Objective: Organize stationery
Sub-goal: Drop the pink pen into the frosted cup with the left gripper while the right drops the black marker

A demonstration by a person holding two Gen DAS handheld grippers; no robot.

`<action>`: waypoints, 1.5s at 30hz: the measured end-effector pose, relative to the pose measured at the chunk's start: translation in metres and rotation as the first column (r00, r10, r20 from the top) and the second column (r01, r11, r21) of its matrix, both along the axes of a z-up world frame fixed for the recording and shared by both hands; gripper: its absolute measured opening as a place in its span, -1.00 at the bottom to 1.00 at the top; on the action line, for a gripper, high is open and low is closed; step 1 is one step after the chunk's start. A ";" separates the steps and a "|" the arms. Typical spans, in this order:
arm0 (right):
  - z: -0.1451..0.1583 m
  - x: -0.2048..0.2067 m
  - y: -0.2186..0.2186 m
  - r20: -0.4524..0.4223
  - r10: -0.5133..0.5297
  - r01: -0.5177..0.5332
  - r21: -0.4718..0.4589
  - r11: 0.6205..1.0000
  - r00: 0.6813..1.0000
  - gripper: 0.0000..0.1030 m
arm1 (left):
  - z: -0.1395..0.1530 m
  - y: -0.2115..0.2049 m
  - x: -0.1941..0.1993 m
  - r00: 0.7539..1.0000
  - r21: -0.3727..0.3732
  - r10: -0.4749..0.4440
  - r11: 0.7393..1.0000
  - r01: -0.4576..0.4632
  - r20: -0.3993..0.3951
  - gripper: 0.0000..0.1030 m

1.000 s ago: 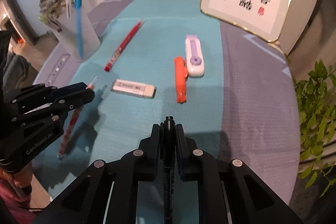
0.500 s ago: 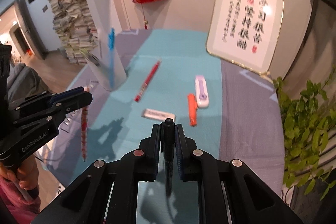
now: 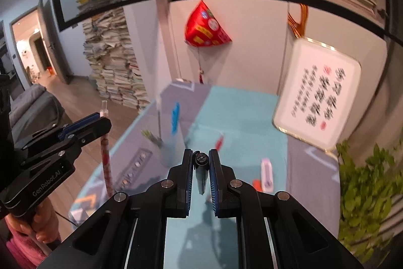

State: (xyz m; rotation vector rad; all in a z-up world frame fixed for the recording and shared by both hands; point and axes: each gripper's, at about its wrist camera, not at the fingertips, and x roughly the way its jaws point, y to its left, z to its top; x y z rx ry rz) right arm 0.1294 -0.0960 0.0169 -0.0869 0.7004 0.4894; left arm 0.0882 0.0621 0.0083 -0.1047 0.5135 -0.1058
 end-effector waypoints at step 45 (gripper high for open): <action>-0.050 0.099 0.100 -0.191 0.078 -0.086 -0.033 0.996 0.979 -0.74 | -0.063 0.056 0.116 0.990 -0.158 0.118 0.979 -0.129 -0.078 -0.78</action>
